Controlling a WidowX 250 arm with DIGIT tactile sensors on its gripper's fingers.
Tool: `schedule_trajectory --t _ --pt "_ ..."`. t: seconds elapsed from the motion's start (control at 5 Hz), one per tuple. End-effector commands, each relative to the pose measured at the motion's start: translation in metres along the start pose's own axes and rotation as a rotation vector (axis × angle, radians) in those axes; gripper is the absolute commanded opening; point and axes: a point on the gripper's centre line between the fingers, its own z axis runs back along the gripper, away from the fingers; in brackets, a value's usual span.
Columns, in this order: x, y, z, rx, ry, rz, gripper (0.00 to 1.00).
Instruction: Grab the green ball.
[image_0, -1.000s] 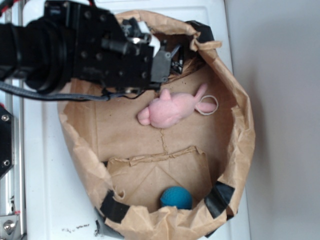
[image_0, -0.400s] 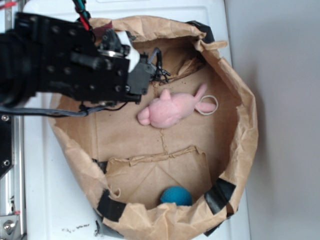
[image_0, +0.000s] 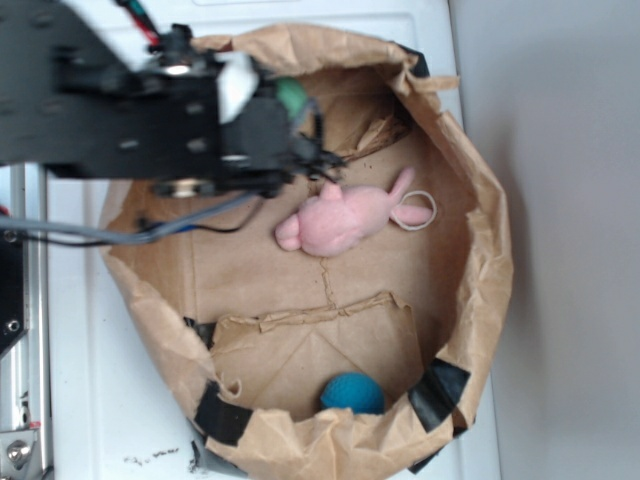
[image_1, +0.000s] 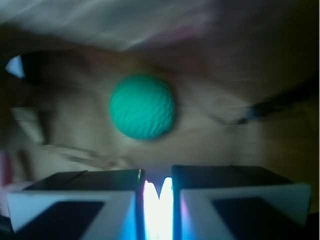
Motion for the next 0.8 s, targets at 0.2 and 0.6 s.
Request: schedule_trajectory --t 0.2,0.6 --pt "0.023 -0.012 -0.009 0.049 -0.055 0.071 1.00" --pt "0.036 -0.010 -0.024 0.088 -0.106 0.092 1.00"
